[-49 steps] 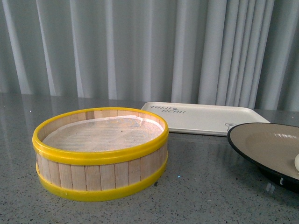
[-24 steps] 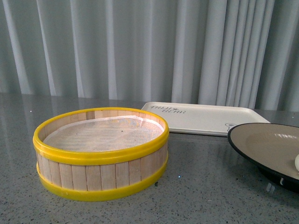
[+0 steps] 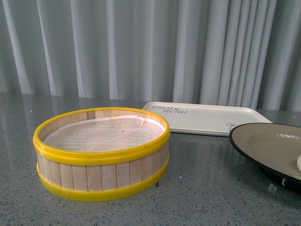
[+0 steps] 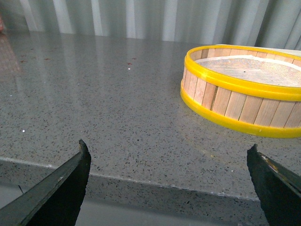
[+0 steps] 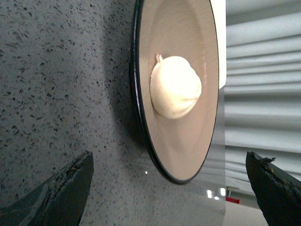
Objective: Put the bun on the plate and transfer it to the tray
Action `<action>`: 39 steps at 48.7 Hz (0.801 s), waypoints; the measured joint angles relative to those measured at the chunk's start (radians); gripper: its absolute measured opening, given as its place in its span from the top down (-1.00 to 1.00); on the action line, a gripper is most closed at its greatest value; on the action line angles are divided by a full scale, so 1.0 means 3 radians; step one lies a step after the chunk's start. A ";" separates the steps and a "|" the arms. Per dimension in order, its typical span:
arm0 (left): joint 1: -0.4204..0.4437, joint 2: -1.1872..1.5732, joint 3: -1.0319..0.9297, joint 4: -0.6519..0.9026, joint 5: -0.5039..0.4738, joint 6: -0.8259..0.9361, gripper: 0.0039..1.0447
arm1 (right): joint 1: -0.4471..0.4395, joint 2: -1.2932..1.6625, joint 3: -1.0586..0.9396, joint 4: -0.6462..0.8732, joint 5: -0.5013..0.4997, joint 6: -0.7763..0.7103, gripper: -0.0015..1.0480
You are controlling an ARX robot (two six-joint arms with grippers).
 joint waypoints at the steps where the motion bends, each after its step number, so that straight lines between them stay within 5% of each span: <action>1: 0.0000 0.0000 0.0000 0.0000 0.0000 0.0000 -0.88 | 0.0020 0.0033 0.0000 0.0024 0.0006 -0.0010 -0.84; 26: 0.0000 0.0000 0.0000 0.0000 0.0000 0.0000 -0.88 | 0.0182 0.0679 0.0001 0.0581 0.0098 -0.0210 -0.83; 39: 0.0000 0.0000 0.0000 0.0000 0.0000 0.0000 -0.88 | 0.0051 0.1036 0.0025 0.0940 0.0020 -0.0259 0.00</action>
